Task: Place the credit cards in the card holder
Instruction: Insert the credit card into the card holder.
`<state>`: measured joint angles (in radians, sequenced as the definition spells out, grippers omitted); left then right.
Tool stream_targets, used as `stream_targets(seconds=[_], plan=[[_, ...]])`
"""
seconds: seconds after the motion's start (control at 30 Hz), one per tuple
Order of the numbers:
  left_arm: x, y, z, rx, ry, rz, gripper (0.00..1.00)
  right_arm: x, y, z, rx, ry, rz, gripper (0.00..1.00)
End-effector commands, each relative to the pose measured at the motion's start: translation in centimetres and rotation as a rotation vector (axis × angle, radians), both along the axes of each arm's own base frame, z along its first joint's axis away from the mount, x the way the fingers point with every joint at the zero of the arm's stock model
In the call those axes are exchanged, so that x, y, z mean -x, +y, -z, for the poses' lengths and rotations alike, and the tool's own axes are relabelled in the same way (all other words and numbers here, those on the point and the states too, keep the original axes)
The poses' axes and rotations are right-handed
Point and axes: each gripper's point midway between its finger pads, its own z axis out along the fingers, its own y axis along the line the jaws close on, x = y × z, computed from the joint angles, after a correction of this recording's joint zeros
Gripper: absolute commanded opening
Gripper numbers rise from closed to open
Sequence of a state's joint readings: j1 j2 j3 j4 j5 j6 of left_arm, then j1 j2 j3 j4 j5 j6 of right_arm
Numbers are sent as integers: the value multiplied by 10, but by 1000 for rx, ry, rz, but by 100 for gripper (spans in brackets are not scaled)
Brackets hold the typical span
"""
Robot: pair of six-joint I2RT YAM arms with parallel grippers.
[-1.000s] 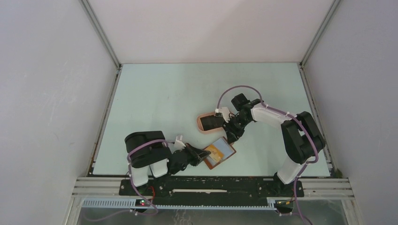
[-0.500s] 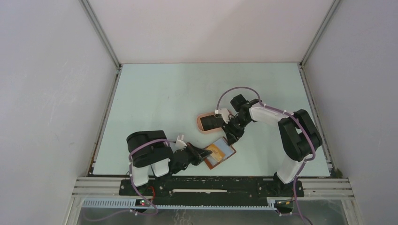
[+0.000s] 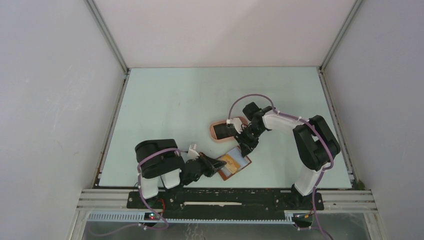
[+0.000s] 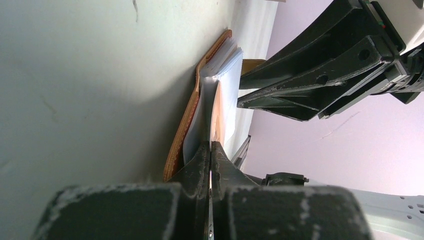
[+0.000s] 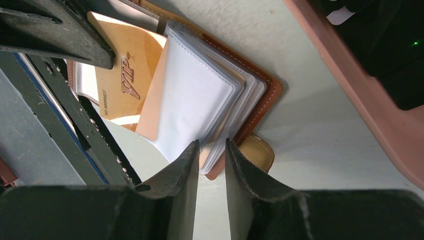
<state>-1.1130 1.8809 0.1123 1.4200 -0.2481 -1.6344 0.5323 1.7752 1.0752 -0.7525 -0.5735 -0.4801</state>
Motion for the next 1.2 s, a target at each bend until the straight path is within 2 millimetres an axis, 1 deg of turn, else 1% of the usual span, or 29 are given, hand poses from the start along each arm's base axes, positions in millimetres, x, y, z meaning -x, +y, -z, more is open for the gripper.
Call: stream_targets(seconds=[0.0,0.2,0.37,0.5,0.67,0.8,0.87,1.03,1.17], plan=[[9,-2,12,-26,35,42,0,-1,8,-2,1,-2,-12,33],[8,-2,11,-31,21,43,0,1,9,-1,10,-1,-23,32],[6,-8,11,-38,1,59,0,0,9,-1,11,-3,-22,32],[-1,-12,12,-36,-11,63,0,0,9,-2,9,-5,-23,32],[-7,-12,11,-43,-26,55,0,0,10,-2,8,-3,-23,32],[-10,-11,14,-49,-23,49,0,-1,9,-5,7,-8,-22,35],[-11,-11,17,-54,-19,50,0,-4,9,-10,1,-29,-19,38],[-11,-9,22,-65,-9,47,0,-12,8,-34,-48,-105,-14,48],[-11,-9,21,-65,-9,46,1,-15,7,-48,-83,-168,-22,49]])
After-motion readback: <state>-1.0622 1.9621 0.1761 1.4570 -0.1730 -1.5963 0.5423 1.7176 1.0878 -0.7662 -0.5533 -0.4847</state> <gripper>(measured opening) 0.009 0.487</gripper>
